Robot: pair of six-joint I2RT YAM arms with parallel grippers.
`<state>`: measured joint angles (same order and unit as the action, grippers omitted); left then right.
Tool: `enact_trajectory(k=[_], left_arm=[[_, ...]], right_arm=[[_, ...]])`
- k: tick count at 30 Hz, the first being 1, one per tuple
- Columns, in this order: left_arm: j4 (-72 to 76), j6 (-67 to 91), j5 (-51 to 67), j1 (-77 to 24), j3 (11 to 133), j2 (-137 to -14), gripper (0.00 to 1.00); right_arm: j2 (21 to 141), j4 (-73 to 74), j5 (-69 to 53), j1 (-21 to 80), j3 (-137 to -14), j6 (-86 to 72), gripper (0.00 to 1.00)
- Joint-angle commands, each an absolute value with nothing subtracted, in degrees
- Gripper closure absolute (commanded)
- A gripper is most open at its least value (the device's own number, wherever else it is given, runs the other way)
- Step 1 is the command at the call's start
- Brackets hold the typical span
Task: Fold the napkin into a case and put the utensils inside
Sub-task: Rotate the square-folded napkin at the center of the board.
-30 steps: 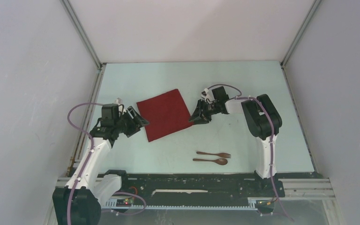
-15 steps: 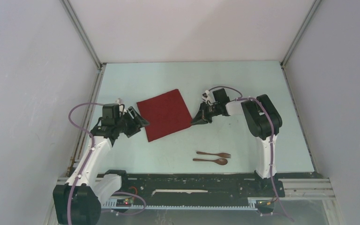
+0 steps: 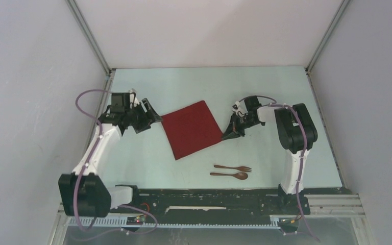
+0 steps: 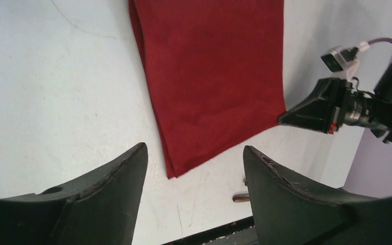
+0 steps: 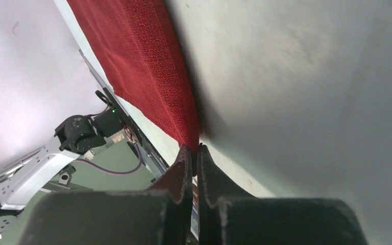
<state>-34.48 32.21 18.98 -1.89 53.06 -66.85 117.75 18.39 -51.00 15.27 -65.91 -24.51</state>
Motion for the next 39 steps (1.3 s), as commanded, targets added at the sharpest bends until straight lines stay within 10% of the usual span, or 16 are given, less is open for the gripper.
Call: enact_trajectory(k=[1,11,20,39], left_arm=[[-37.92,26.69,18.01,-1.58,61.49,-77.01,0.25],[-39.55,20.44,17.53,-3.43,75.74,-99.46,0.19],[-39.9,13.02,11.95,-3.78,80.5,-107.19,0.2],[-39.38,7.34,26.6,-1.49,85.93,-119.69,0.31]], right_arm=[[112.73,25.97,-50.2,12.19,-65.72,-17.03,0.99],[117.39,30.88,-44.84,9.88,-78.32,-14.66,0.9],[109.28,28.95,-36.61,8.94,-74.09,-19.73,0.39],[101.04,4.44,-44.28,17.06,-55.01,-37.08,0.36]])
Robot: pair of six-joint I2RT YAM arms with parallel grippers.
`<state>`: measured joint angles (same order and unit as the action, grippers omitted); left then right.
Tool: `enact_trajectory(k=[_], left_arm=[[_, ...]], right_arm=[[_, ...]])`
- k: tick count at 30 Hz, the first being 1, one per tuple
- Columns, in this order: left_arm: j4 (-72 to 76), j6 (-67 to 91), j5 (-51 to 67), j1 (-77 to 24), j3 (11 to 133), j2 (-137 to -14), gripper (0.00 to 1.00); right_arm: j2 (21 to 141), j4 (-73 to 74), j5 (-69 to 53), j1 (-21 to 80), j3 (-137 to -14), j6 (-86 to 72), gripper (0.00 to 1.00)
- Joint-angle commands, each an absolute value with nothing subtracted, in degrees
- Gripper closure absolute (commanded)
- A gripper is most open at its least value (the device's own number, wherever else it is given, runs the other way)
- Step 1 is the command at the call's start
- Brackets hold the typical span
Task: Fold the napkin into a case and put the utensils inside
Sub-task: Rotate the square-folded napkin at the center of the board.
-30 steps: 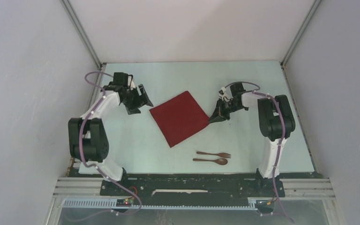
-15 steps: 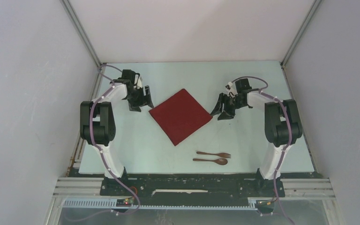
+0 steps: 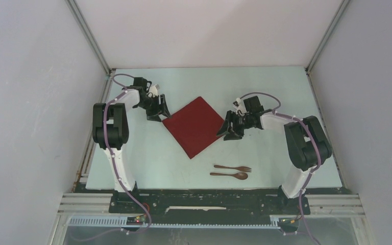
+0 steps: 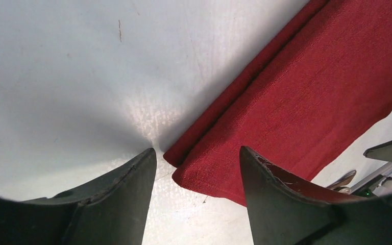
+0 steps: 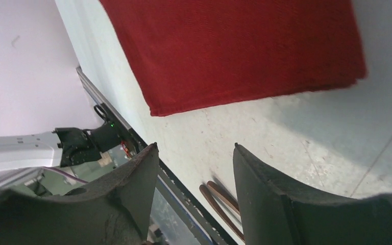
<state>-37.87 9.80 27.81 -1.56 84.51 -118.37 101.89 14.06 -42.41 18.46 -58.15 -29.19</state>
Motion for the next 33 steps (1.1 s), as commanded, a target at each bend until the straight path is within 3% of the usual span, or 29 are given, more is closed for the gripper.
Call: enact_trajectory(k=[1,4,8,12,23,24,27,33], left_arm=[[-39.78,7.16,26.13,-1.45,85.84,-119.63,0.32],[-40.1,7.4,24.69,-1.32,85.39,-119.18,0.36],[-39.82,8.36,24.64,-1.32,84.64,-118.47,0.44],[-40.1,8.95,25.03,-1.32,84.61,-118.44,0.49],[-39.71,12.99,23.05,-0.98,81.65,-117.46,0.81],[-39.41,13.76,22.78,-0.89,80.93,-117.02,0.87],[-37.13,18.82,21.56,-0.84,77.38,-115.06,1.0],[-22.04,34.13,20.36,-0.18,57.67,-102.99,1.0]], right_arm=[[101.56,3.85,-45.08,17.17,-54.96,-37.34,0.36],[101.04,1.95,-46.98,19.37,-55.16,-34.73,0.35],[97.91,6.29,-38.39,24.76,-56.76,-25.45,0.31],[99.63,8.04,-35.72,21.6,-56.75,-29.56,0.32],[98.23,9.45,-38.36,16.98,-54.84,-29.58,0.32],[98.35,9.3,-38.22,16.88,-54.57,-29.94,0.32],[98.71,7.33,-38.32,15.89,-53.22,-32.38,0.33],[100.4,3.12,-38.08,14.95,-52.27,-37.42,0.33]])
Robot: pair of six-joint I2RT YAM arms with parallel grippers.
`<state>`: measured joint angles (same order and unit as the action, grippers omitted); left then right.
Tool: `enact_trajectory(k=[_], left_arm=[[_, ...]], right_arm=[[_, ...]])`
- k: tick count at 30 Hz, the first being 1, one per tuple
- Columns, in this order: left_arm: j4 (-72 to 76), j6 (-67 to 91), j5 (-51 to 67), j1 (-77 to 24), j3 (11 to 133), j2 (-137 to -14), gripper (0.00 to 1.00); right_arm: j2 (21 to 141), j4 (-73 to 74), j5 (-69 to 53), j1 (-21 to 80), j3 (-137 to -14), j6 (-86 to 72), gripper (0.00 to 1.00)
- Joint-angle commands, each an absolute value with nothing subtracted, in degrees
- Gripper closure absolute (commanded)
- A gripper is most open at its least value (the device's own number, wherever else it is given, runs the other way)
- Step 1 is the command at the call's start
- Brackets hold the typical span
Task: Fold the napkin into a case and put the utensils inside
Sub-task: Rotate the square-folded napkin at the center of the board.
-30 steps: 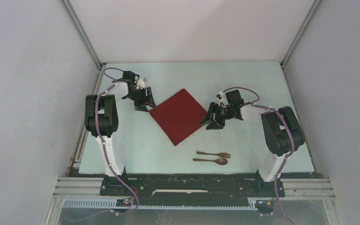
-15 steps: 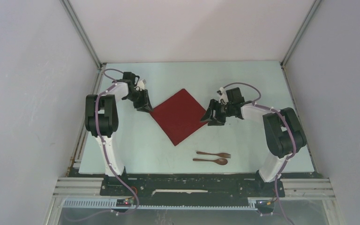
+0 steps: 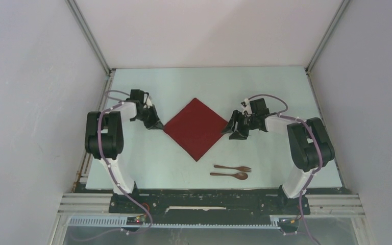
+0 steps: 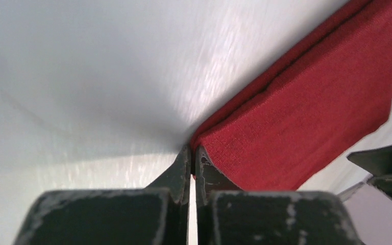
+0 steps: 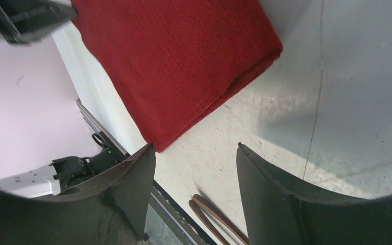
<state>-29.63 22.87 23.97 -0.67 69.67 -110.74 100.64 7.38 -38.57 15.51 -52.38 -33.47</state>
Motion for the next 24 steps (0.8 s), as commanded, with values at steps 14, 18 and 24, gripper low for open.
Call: enact_trajectory(k=[14,18,24], left_arm=[[12.03,75.45,10.92,-3.5,5.23,-57.33,1.0],[4.64,78.59,4.33,-8.36,3.14,-42.86,1.0],[-0.92,83.09,2.8,-11.46,-1.92,-33.67,1.0]], right_arm=[[114.55,-14.91,-39.4,19.06,-59.11,-47.58,0.36],[117.75,-15.59,-36.46,21.35,-63.16,-48.21,0.37],[122.89,-13.66,-34.5,23.1,-72.08,-46.98,0.39]])
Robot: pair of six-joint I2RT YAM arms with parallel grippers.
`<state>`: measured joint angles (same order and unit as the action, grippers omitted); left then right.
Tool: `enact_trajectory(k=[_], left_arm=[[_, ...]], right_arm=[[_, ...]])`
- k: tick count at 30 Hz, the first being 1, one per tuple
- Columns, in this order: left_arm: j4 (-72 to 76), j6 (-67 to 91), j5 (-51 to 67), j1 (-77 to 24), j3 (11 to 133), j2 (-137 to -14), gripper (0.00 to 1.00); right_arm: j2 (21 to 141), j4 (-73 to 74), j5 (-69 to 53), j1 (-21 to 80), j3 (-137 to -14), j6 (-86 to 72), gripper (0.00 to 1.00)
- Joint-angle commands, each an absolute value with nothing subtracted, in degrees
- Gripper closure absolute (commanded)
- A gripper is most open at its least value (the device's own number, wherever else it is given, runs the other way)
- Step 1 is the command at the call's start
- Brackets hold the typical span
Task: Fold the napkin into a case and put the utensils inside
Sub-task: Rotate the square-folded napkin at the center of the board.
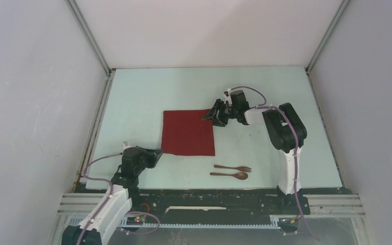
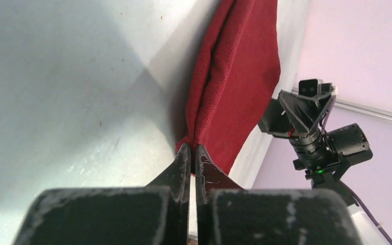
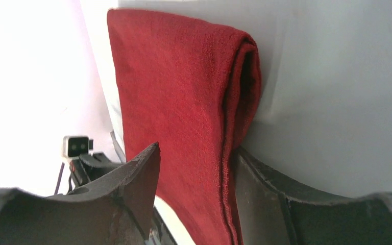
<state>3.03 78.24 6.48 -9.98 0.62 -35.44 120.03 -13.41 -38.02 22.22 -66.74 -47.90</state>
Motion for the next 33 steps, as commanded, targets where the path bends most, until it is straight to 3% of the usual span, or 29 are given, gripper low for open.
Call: enact_trajectory(k=[1,4,10,16,19,21,23,27,33], left_arm=[[-1.72,82.64,3.23,-12.0,-1.9,-33.89,1.0],[-6.69,78.84,3.71,-12.39,0.54,-36.09,0.97],[-18.33,69.19,8.28,-12.41,11.87,-40.38,0.53],[-30.18,54.55,8.65,-9.74,24.88,-40.57,0.08],[-28.87,48.17,13.66,-7.72,29.0,-47.55,0.07],[-27.94,45.04,15.71,-7.85,30.56,-52.21,0.07],[-26.42,42.66,18.09,-8.03,30.66,-56.33,0.13],[-22.09,41.36,20.42,-8.62,28.28,-61.05,0.14],[-15.02,45.25,18.13,-13.64,24.44,-62.81,0.29]], right_arm=[[123.68,-13.33,-34.3,23.2,-73.72,-46.43,0.39],[125.51,-9.51,-33.18,23.28,-78.78,-44.26,0.38],[126.18,13.22,-29.62,23.03,-92.19,-33.16,0.31],[115.71,30.54,-20.87,23.38,-90.2,-24.01,0.22],[109.41,27.48,-28.78,23.61,-81.42,-25.39,0.24],[106.04,29.23,-26.94,24.78,-77.51,-25.1,0.25],[103.68,30.8,-27.13,25.22,-73.97,-26.88,0.28],[99.97,26.25,-35.19,24.67,-66.45,-35.71,0.34],[99.13,18.95,-36.43,26.95,-60.25,-40.18,0.38]])
